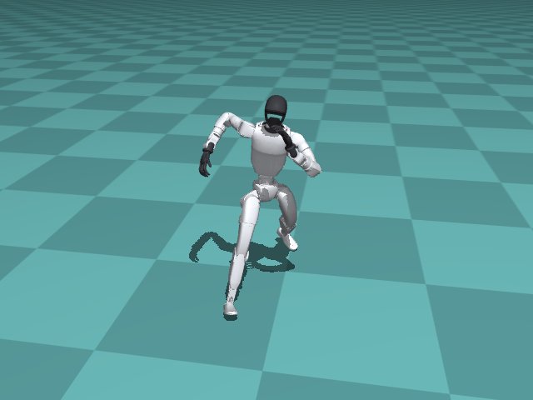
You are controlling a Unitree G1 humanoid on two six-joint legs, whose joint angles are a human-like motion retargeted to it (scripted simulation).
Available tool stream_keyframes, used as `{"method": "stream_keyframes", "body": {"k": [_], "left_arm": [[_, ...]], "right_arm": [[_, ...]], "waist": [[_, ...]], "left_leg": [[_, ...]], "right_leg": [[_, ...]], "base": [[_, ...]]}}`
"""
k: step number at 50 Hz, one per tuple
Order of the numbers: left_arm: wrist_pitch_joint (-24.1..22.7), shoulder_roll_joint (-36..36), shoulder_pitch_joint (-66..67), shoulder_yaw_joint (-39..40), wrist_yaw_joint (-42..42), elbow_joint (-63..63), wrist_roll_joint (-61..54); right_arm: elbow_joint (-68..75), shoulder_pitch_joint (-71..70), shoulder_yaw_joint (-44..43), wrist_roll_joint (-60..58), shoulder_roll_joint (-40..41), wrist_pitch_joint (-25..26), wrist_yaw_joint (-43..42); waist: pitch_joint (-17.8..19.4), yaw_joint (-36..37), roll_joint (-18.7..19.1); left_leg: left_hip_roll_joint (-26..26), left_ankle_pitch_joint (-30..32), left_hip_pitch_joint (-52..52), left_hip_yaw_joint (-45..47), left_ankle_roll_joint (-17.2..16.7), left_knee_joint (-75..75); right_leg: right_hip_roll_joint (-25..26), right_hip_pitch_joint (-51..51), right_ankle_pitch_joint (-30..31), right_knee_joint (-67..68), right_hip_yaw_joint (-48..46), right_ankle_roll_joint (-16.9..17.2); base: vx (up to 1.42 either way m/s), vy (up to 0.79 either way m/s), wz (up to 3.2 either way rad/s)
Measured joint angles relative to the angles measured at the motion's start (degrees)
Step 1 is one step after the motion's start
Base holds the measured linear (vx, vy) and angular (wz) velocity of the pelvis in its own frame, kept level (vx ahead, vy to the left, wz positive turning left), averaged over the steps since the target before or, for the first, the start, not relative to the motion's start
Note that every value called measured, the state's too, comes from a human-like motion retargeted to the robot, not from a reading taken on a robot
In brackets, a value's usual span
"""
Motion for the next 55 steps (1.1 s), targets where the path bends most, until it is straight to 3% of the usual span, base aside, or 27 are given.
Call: {"method": "stream_keyframes", "body": {"k": [3,5,8,10,13,17,21,24,25,27,30,33,35,39,41,43,45,48,50,52,55], "left_arm": [[-2.69,-1.34,13.69,6.86,-0.24,-6.5,-3.01],[-3.63,-3.33,24.87,10.75,-2.63,-5.19,-3.83],[-2.23,-10.77,40.37,11.84,-8.01,10.55,-8.17],[-1.39,-15.25,47.77,11.23,-9.22,24.05,-8.87],[-2.53,-14.94,58.87,9.65,-10.7,30.81,-17.54],[-3.42,-4.01,74.43,14.41,-15.94,22.98,-32.73],[-1.39,4.67,86.97,25.01,-25.46,14.49,-43.59],[-0.87,4.82,94.16,30.81,-29.16,10.33,-55.8],[-0.79,3.56,95.91,32.22,-30.06,9.3,-60.88],[0.06,-0.43,96.38,33.47,-32.09,7.93,-71.0],[1.32,-5.14,92.19,33.34,-32.49,7.26,-76.26],[2.05,-8.4,81.62,29.18,-31.41,8.44,-66.08],[1.98,-10.76,69.16,22.09,-26.65,14.29,-55.55],[1.31,-18.87,33.87,2.77,-14.99,32.37,-40.87],[0.67,-21.53,19.6,-2.18,-12.09,31.36,-36.4],[0.4,-20.91,7.67,-4.58,-12.45,24.99,-33.27],[0.55,-17.95,-2.27,-5.39,-12.13,17.96,-30.14],[-0.48,-13.18,-10.92,-6.04,-9.56,10.65,-32.96],[-3.02,-10.18,-13.4,-8.35,-9.26,8.52,-43.64],[-5.22,-7.29,-13.39,-9.87,-7.04,7.91,-55.18],[-6.89,-6.63,-6.64,-7.37,-11.83,6.51,-61.7]], "right_arm": [[0.21,-1.02,0.07,-1.58,-2.37,0.81,2.37],[3.46,-6.53,3.07,-2.06,-1.43,1.32,2.83],[14.91,-28.0,14.28,-8.29,-0.65,-0.54,-5.69],[20.3,-45.68,21.39,-17.67,-0.91,-2.1,-12.05],[16.96,-66.46,29.87,-16.07,1.6,-2.41,-16.38],[1.44,-83.61,40.59,-2.3,3.02,-2.84,-19.33],[-18.13,-82.39,36.53,7.11,3.04,-0.87,-14.65],[-28.69,-80.76,36.76,10.11,6.16,-1.66,-13.81],[-31.17,-81.07,38.35,10.92,7.75,-2.33,-14.11],[-33.49,-82.01,41.92,12.42,10.85,-2.84,-14.03],[-33.6,-80.46,43.97,14.19,13.54,-1.98,-12.74],[-30.64,-75.83,42.07,12.05,14.73,0.33,-9.63],[-24.85,-73.47,41.88,8.19,17.19,0.91,-10.24],[-1.37,-71.71,42.54,-3.86,22.01,-1.34,-20.38],[3.04,-69.58,40.34,-6.27,20.66,-2.56,-22.81],[1.08,-65.31,37.1,-3.74,17.52,-3.51,-21.52],[-3.3,-58.73,32.16,1.08,13.26,-3.76,-17.81],[-9.7,-45.14,20.64,6.72,5.84,-2.1,-11.89],[-11.57,-36.04,15.64,6.04,1.23,-1.72,-9.62],[-11.69,-30.89,14.23,3.15,-2.05,-1.23,-9.92],[-11.45,-25.83,12.81,0.6,-4.36,0.26,-6.9]], "waist": [[3.14,3.91,-0.09],[6.96,8.84,3.17],[12.03,15.12,9.32],[12.29,17.45,11.07],[9.54,23.83,11.57],[3.82,36.05,9.46],[-3.87,48.07,6.14],[-6.23,53.53,2.43],[-6.31,54.31,1.36],[-5.85,54.28,0.99],[-5.08,53.18,2.71],[-3.17,49.83,2.47],[0.45,46.07,1.57],[8.83,38.19,3.11],[12.39,34.14,6.15],[15.01,29.93,10.44],[15.96,24.36,15.24],[15.27,15.42,23.05],[12.63,10.3,26.98],[10.04,7.96,28.03],[6.93,8.1,25.5]], "left_leg": [[0.87,-8.66,-1.61,-3.49,2.68,21.8],[1.89,-14.95,-4.96,-6.12,4.87,38.73],[4.28,-23.6,-12.93,-3.0,9.4,60.67],[4.23,-27.96,-19.29,3.47,13.52,71.2],[1.39,-29.28,-27.64,15.7,17.11,77.47],[0.37,-24.92,-36.84,28.79,17.51,71.37],[-4.59,-19.47,-42.54,33.56,14.74,50.71],[-9.26,-15.33,-39.74,39.37,14.36,29.34],[-10.28,-14.42,-37.56,42.89,14.97,21.95],[-11.56,-12.02,-32.75,50.98,15.71,8.97],[-13.04,-10.95,-28.81,55.45,16.12,-2.26],[-15.76,-24.65,-30.93,46.19,19.18,2.12],[-15.33,-32.83,-35.43,39.67,22.82,16.41],[-24.77,-34.39,-34.56,25.34,20.31,20.28],[-28.12,-34.39,-30.08,18.01,18.65,17.85],[-27.88,-34.17,-24.92,11.73,16.03,15.4],[-26.1,-30.95,-20.62,5.35,13.39,11.55],[-22.47,-17.81,-13.01,-4.26,9.02,-0.7],[-19.79,-6.71,-11.61,-8.7,7.92,-3.69],[-18.69,5.22,-8.92,-9.87,5.79,-8.6],[-18.9,14.07,-3.34,-4.99,2.99,-11.31]], "right_leg": [[-4.32,0.75,9.72,7.68,-2.7,-0.93],[-3.13,-3.33,10.79,22.05,-1.08,-1.83],[-2.17,-11.55,0.02,46.81,1.75,-2.49],[-4.4,-11.92,-3.48,52.68,1.4,-3.43],[-7.67,-8.36,-5.39,52.69,-1.45,-6.53],[-8.4,2.12,-0.9,42.07,-9.03,-6.88],[-4.5,17.13,15.81,21.37,-17.85,-4.51],[-2.36,22.56,26.92,17.26,-14.87,-1.11],[-1.4,23.46,28.23,18.27,-12.27,-0.11],[1.84,23.76,25.06,25.93,-7.55,0.27],[5.39,22.41,17.99,44.06,-6.59,-1.62],[2.26,18.03,10.39,64.6,-7.98,-3.49],[0.66,15.16,3.78,75.81,-6.27,-4.85],[1.36,4.91,-4.11,88.86,2.13,-6.79],[4.43,0.22,-6.74,90.69,7.03,-8.03],[8.67,-4.08,-9.01,89.46,9.83,-9.74],[10.93,-7.91,-10.88,84.93,8.37,-11.71],[12.69,-10.26,-10.63,70.34,1.8,-12.56],[14.32,-10.29,-7.45,56.44,-2.09,-9.39],[16.11,-9.08,-3.35,39.58,-2.33,-4.11],[16.01,-4.38,-1.74,17.88,-2.03,0.55]], "base": [[1.01,-0.88,0.2],[0.87,-0.66,-0.47],[0.71,-0.44,-0.18],[0.59,-0.23,0.71],[0.51,-0.08,0.88],[0.55,0.04,0.99],[0.63,0.22,1.45],[0.65,0.3,1.77],[0.63,0.3,2.03],[0.63,0.27,2.08],[0.62,0.23,2.14],[0.52,0.2,2.78],[0.43,0.08,3.63],[0.37,0.13,4.24],[0.5,0.22,3.79],[0.66,0.2,3.12],[0.79,0.18,3.03],[0.93,0.13,3.08],[1.08,-0.02,2.88],[1.12,-0.13,2.21],[1.15,-0.26,1.5]]}}
